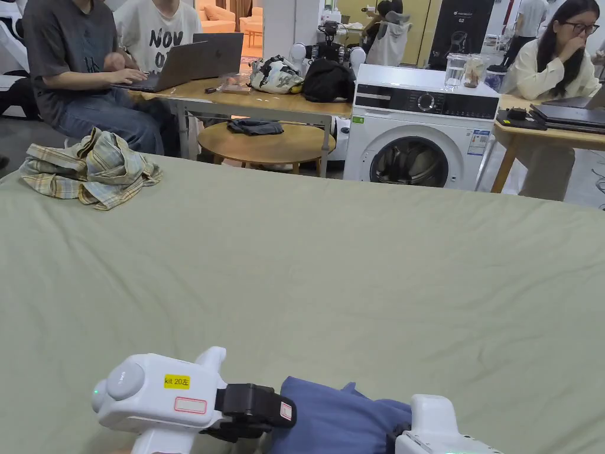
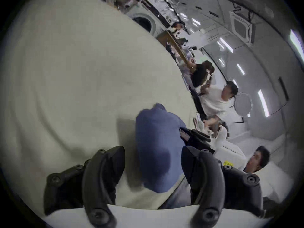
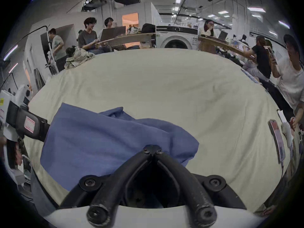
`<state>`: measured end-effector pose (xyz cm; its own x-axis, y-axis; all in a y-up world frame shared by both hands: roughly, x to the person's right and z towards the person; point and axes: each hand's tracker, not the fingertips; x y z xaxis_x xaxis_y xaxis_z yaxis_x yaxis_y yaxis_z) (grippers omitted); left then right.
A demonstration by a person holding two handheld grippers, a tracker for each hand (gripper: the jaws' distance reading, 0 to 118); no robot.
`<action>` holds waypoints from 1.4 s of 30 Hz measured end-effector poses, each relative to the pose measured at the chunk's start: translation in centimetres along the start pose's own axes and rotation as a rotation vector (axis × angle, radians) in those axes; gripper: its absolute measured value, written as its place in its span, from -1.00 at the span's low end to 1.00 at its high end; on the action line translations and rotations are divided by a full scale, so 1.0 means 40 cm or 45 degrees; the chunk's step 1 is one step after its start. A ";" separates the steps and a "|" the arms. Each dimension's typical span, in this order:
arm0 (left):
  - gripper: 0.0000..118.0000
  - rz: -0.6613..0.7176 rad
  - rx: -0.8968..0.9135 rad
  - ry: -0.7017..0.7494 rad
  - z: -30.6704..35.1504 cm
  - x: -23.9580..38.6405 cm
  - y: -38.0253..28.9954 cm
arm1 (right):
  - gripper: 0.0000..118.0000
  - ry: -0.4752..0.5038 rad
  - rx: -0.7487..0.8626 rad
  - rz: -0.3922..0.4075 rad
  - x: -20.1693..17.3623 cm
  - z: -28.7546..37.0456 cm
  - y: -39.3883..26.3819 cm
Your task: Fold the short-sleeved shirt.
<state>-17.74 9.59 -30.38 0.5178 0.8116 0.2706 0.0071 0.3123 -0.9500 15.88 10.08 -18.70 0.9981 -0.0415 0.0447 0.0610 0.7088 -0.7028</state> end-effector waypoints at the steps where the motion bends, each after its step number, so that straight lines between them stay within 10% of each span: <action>1: 0.21 0.027 -0.005 -0.009 -0.023 -0.013 0.002 | -1.00 0.001 0.002 0.000 0.000 0.001 -0.001; 8: 0.18 0.210 0.000 -0.249 -0.114 -0.036 -0.020 | -1.00 0.023 0.008 -0.028 0.010 0.002 -0.002; 12: -0.47 0.168 0.030 -0.120 -0.094 0.031 -0.046 | -1.00 0.028 0.014 -0.034 0.012 0.003 -0.004; 18: -0.60 0.115 0.055 -0.081 -0.078 0.058 -0.051 | -1.00 0.012 0.020 -0.002 -0.001 0.008 -0.002; 31: -0.62 0.087 0.138 -0.037 0.120 0.005 0.039 | -1.00 0.076 0.480 0.043 -0.054 0.094 0.142; 42: -0.62 0.112 0.310 0.266 0.548 0.005 0.004 | -1.00 0.215 0.654 0.126 -0.282 0.087 0.283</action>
<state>-36.40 20.64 -27.04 0.6716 0.7299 0.1274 -0.2373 0.3748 -0.8962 5.30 21.03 -24.67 0.9881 -0.0395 -0.1485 -0.0003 0.9658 -0.2592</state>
